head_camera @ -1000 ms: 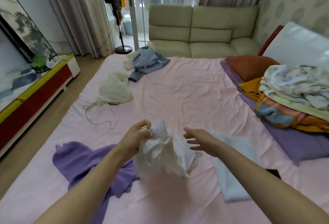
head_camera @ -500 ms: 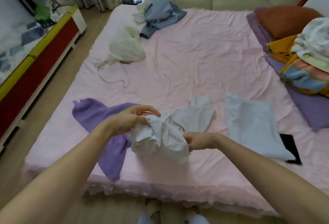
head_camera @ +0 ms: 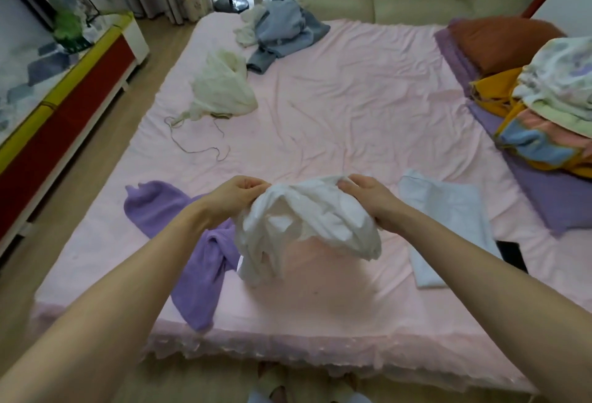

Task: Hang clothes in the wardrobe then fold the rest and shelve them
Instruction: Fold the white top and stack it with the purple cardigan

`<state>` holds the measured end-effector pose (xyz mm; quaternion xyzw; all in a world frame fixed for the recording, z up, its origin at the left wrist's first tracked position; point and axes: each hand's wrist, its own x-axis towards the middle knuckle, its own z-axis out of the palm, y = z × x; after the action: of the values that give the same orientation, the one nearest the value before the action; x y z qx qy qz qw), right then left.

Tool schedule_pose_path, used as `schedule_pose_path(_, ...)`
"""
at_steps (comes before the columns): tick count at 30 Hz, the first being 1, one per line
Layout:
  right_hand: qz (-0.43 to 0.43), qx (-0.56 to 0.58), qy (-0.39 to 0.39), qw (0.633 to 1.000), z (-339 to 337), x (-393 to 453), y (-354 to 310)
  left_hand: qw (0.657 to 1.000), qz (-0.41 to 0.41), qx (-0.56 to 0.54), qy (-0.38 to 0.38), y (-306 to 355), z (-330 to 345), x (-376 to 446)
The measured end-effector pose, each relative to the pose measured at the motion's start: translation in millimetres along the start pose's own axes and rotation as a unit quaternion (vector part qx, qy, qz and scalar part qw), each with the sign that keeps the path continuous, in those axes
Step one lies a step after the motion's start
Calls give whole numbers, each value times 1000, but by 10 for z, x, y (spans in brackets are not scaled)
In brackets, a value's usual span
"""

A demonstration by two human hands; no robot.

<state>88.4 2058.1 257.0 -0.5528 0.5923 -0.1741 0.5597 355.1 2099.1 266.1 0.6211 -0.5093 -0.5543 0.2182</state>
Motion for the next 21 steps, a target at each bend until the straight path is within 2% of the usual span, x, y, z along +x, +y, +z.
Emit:
schedule_pose_path(2, -24, 33, 25, 999, -68, -27, -152, 999, -3, -9, 31, 152, 18, -12)
schedule_pose_path(4, -55, 43, 68, 995, -152, -26, -311, 998, 52, -2, 22, 265, 17, 25)
schedule_pose_path(6, -80, 51, 112, 989, -233, -26, -468, 975, 150, 164, 30, 381, 21, 48)
schedule_pose_path(8, -90, 75, 152, 981, -306, -42, -635, 897, 265, 316, 157, 463, 94, 107)
schedule_pose_path(10, -99, 104, 175, 974, -357, -39, -797, 843, 345, 294, 289, 601, 227, 129)
schedule_pose_path(12, -123, 137, 187, 965, -410, -56, -949, 829, 370, 231, 349, 780, 381, 98)
schedule_pose_path(13, -135, 160, 197, 958, -446, -62, -1007, 840, 358, 186, 364, 846, 442, 90)
schedule_pose_path(14, -144, 184, 206, 950, -482, -77, -1061, 867, 320, 114, 364, 910, 484, 89)
schedule_pose_path(16, -157, 233, 216, 935, -539, -92, -1125, 940, 188, -102, 266, 1010, 513, 100)
schedule_pose_path(17, -162, 257, 217, 928, -563, -96, -1138, 962, 121, -156, 190, 1042, 531, 102)
schedule_pose_path(19, -164, 284, 221, 919, -598, -79, -1101, 987, 61, -130, 70, 1041, 586, 93)
schedule_pose_path(21, -153, 288, 223, 918, -627, -68, -1019, 992, 84, -86, 33, 979, 662, 122)
